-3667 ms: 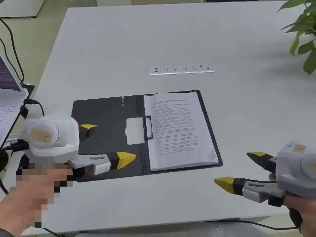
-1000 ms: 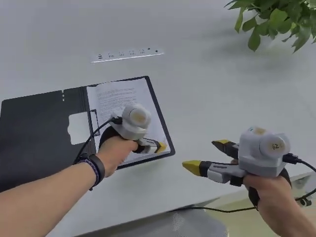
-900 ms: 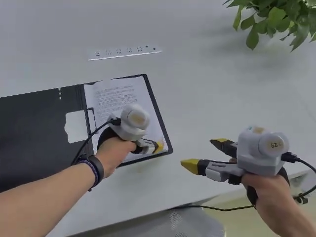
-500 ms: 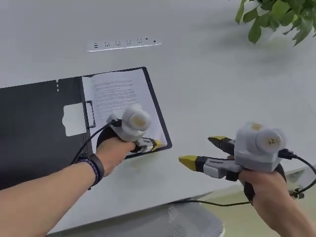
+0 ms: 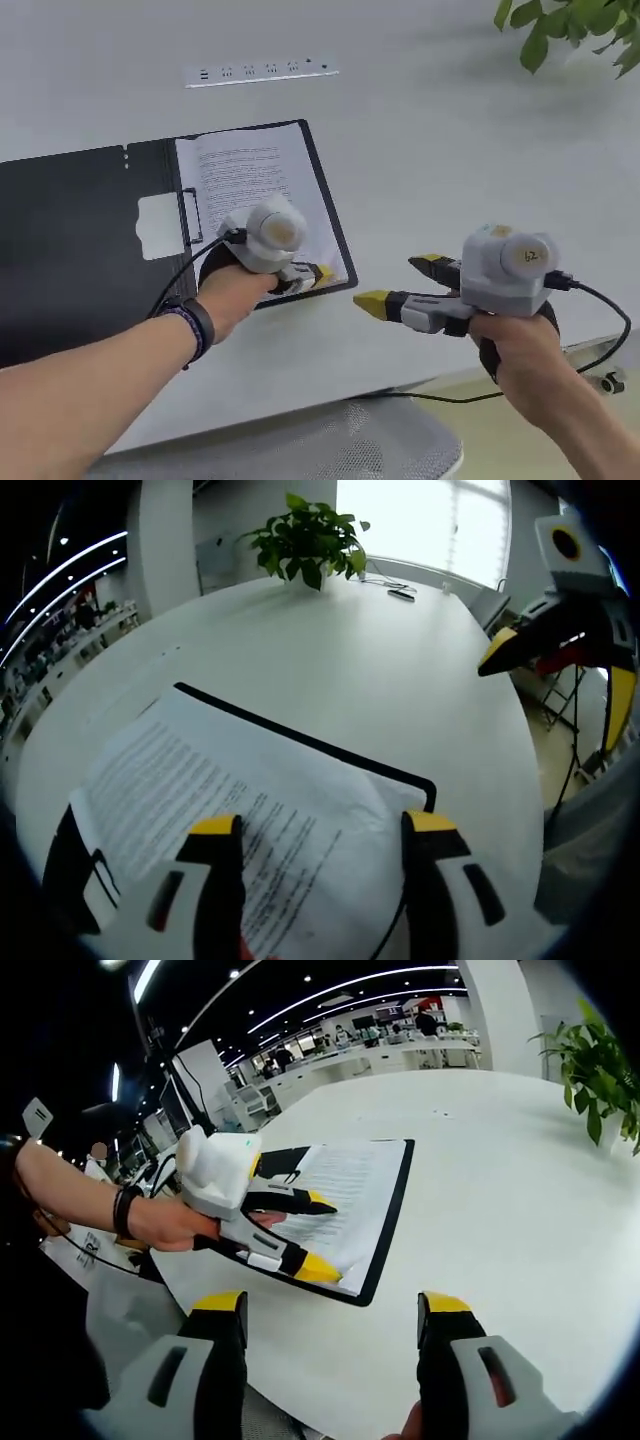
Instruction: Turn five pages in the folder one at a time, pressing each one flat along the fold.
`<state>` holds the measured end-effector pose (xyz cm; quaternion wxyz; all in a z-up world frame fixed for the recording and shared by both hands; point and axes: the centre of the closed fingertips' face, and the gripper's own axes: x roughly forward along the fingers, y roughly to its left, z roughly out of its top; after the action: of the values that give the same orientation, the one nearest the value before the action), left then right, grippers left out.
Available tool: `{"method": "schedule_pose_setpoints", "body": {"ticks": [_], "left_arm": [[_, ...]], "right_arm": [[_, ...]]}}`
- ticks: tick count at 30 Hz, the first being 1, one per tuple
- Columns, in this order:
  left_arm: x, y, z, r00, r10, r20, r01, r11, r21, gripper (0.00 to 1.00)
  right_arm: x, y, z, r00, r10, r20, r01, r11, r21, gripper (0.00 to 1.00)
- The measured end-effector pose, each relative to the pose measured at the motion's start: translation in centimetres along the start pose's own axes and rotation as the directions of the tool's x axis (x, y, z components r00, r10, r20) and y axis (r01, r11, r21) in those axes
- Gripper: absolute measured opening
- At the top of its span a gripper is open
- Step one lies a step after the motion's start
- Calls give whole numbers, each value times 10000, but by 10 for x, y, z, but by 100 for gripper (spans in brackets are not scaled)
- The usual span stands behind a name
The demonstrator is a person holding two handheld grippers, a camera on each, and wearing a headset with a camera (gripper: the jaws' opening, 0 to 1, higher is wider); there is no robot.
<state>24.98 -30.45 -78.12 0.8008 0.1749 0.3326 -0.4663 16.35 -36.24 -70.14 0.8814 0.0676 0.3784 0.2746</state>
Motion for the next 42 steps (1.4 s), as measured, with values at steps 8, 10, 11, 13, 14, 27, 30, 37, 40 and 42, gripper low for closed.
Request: {"method": "schedule_pose_setpoints", "body": {"ticks": [8, 10, 11, 13, 14, 27, 30, 37, 40, 42], "left_arm": [[-1, 0, -1, 9989, 148, 447, -153, 9998, 102, 62], [0, 1, -1, 9987, 138, 490, -143, 9999, 92, 62], [0, 1, 0, 9987, 133, 492, -138, 9999, 86, 62], [0, 2, 0, 9987, 116, 494, -119, 9999, 72, 62], [0, 2, 0, 9987, 105, 502, -108, 9999, 60, 62], [0, 3, 1, 9977, 30, 676, -22, 9999, -117, 60], [0, 10, 3, 9968, 158, 788, -126, 9991, -414, 54], [0, 9, 2, 9967, 179, 787, -166, 9997, -177, 52], [1, 9, 1, 9966, 212, 794, -205, 9997, -100, 51], [1, 9, 2, 9963, 225, 830, -219, 9997, -77, 51]], "right_arm": [[10, -2, 1, 9999, 165, -17, -164, 9998, 71, 68], [13, -3, 1, 9997, 221, -36, -220, 9997, 70, 67], [15, -3, 1, 9997, 256, -57, -255, 9997, 63, 67], [18, -4, 2, 9995, 321, -79, -321, 9995, 54, 67], [19, -3, 3, 9994, 350, -81, -350, 9994, 58, 67], [40, 5, 7, 9955, 947, -77, -945, 9951, 275, 62], [47, 5, 7, 9935, 1136, -94, -1132, 9929, 358, 60], [59, 2, 11, 9901, 1404, 55, -1404, 9873, 741, 56], [63, 5, 10, 9878, 1558, -12, -1552, 9848, 782, 55], [66, 8, 9, 9861, 1660, -96, -1648, 9832, 780, 55]]}}
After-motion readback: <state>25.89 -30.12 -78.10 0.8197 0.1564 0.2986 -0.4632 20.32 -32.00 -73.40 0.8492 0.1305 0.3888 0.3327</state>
